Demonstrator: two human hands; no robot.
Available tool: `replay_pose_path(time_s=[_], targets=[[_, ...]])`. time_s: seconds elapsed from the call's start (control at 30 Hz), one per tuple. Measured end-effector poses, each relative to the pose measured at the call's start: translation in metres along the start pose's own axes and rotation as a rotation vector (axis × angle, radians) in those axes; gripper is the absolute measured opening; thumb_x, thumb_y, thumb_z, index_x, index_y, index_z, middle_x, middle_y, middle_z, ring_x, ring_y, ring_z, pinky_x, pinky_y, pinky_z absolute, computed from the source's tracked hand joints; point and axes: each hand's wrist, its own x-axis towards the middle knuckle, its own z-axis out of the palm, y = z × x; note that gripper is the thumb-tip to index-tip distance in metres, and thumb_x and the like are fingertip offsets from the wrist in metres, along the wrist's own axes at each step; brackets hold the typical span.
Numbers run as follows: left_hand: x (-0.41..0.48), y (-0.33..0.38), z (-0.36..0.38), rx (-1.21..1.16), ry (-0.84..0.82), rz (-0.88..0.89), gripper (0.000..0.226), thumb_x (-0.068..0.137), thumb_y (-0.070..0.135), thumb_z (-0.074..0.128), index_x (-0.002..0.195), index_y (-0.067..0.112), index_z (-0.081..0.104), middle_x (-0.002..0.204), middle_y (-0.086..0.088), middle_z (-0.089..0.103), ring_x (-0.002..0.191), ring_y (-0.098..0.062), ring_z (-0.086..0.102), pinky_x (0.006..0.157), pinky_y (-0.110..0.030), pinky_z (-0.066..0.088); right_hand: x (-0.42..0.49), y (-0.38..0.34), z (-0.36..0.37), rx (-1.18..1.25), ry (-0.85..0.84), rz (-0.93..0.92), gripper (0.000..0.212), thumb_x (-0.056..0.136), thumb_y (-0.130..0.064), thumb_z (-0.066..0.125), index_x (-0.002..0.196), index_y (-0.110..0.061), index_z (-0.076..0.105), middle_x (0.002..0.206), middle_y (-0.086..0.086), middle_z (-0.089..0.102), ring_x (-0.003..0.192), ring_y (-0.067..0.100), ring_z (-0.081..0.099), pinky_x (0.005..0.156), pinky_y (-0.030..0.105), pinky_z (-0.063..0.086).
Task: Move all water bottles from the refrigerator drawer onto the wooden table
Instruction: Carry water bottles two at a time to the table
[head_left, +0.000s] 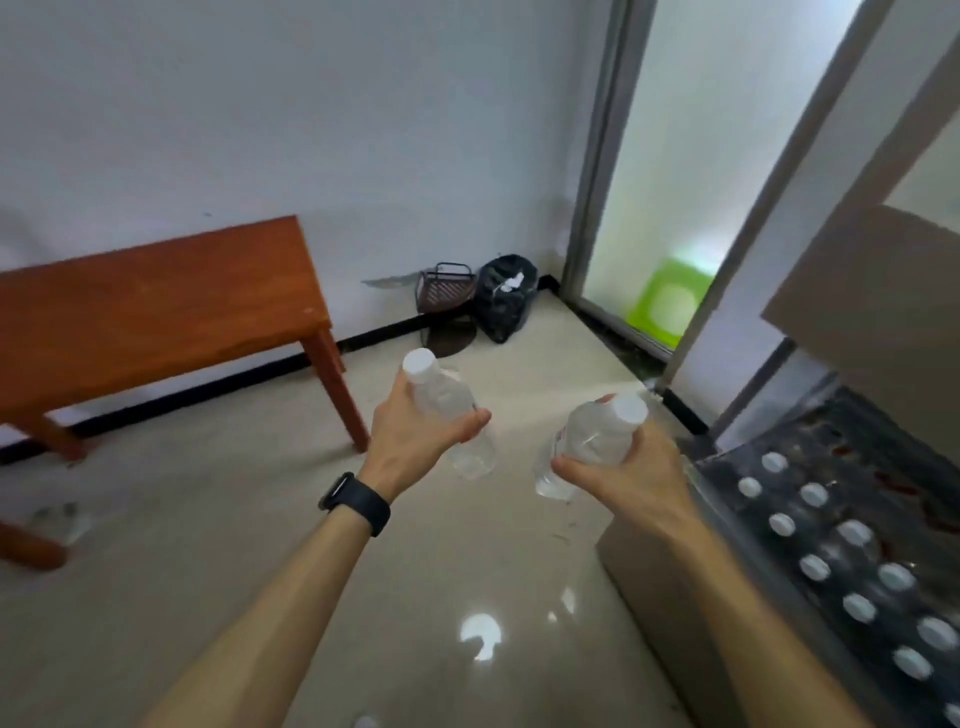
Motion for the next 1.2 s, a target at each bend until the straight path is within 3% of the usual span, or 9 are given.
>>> replay_pose_path(time_s=[0.07,0.27,0.43,0.53,0.7,0.9,1.0,1.13,1.2], targets=[[-0.009,-0.036,-0.061,0.032,0.091,-0.054,0.073,0.058,0.067,0.084,0.116,0.035,0.051,0.109,0.013,0.063,0.103,-0.013,0.062,0.091,-0.043,0.057,-0.005,-0.038,0.053,-0.024,-0.11,-0.066,0.061,0.059,-0.041,0.09,0.106,-0.034,0.053,0.094,-0.021,0.062,0.084,-0.009,0.057,0.061,0.006,0.041],[-0.04,-0.147,-0.253,0.069,0.261,-0.187,0.089,0.054,0.079,0.08,0.124,0.032,0.049,0.109,0.006,0.065,0.102,-0.017,0.065,0.086,-0.044,0.059,-0.029,-0.144,0.228,-0.02,-0.374,-0.181,0.067,0.061,-0.041,0.089,0.114,-0.032,0.049,0.101,-0.015,0.061,0.091,0.003,0.059,0.066,0.015,0.043],[-0.066,-0.204,-0.388,0.094,0.405,-0.257,0.076,0.07,0.049,0.087,0.129,0.022,0.047,0.101,0.012,0.062,0.097,-0.008,0.061,0.077,-0.026,0.049,-0.047,-0.219,0.354,-0.012,-0.504,-0.224,0.067,0.06,-0.041,0.088,0.115,-0.034,0.052,0.103,-0.013,0.065,0.094,0.005,0.062,0.069,0.018,0.046],[-0.072,-0.233,-0.455,0.134,0.448,-0.286,0.081,0.069,0.051,0.086,0.133,0.022,0.045,0.107,0.012,0.061,0.103,-0.01,0.061,0.075,-0.022,0.046,-0.051,-0.259,0.414,-0.015,-0.564,-0.248,0.069,0.062,-0.039,0.09,0.119,-0.03,0.051,0.105,-0.013,0.063,0.095,0.005,0.061,0.07,0.017,0.044],[-0.058,-0.274,-0.544,0.193,0.549,-0.344,0.081,0.061,0.065,0.082,0.125,0.028,0.048,0.107,0.01,0.064,0.102,-0.014,0.063,0.086,-0.037,0.055,-0.036,-0.312,0.506,-0.023,-0.637,-0.285,0.066,0.061,-0.038,0.091,0.115,-0.031,0.053,0.101,-0.014,0.064,0.092,0.002,0.061,0.067,0.015,0.041],[0.004,-0.331,-0.634,0.25,0.586,-0.387,0.079,0.059,0.073,0.078,0.119,0.03,0.052,0.1,0.011,0.065,0.096,-0.015,0.066,0.082,-0.041,0.058,0.019,-0.359,0.621,-0.067,-0.668,-0.312,0.061,0.05,-0.055,0.086,0.1,-0.029,0.062,0.092,-0.011,0.071,0.085,0.006,0.067,0.072,0.03,0.053],[0.047,-0.359,-0.678,0.228,0.582,-0.406,0.077,0.064,0.067,0.081,0.124,0.03,0.049,0.11,0.01,0.064,0.103,-0.015,0.062,0.086,-0.039,0.055,0.055,-0.386,0.68,-0.027,-0.693,-0.302,0.062,0.053,-0.046,0.089,0.104,-0.028,0.06,0.095,-0.009,0.07,0.086,0.009,0.067,0.071,0.03,0.053],[0.101,-0.391,-0.731,0.22,0.583,-0.433,0.076,0.065,0.065,0.083,0.124,0.031,0.05,0.108,0.013,0.063,0.101,-0.009,0.063,0.072,-0.024,0.051,0.1,-0.428,0.753,-0.011,-0.727,-0.299,0.064,0.06,-0.034,0.092,0.113,-0.028,0.057,0.099,-0.012,0.066,0.089,0.005,0.063,0.065,0.02,0.045],[0.124,-0.409,-0.757,0.21,0.57,-0.465,0.075,0.067,0.065,0.082,0.124,0.028,0.051,0.108,0.014,0.063,0.101,-0.007,0.062,0.074,-0.024,0.052,0.121,-0.446,0.789,-0.012,-0.741,-0.284,0.064,0.061,-0.032,0.091,0.113,-0.028,0.055,0.099,-0.012,0.065,0.088,0.004,0.063,0.064,0.019,0.045]])
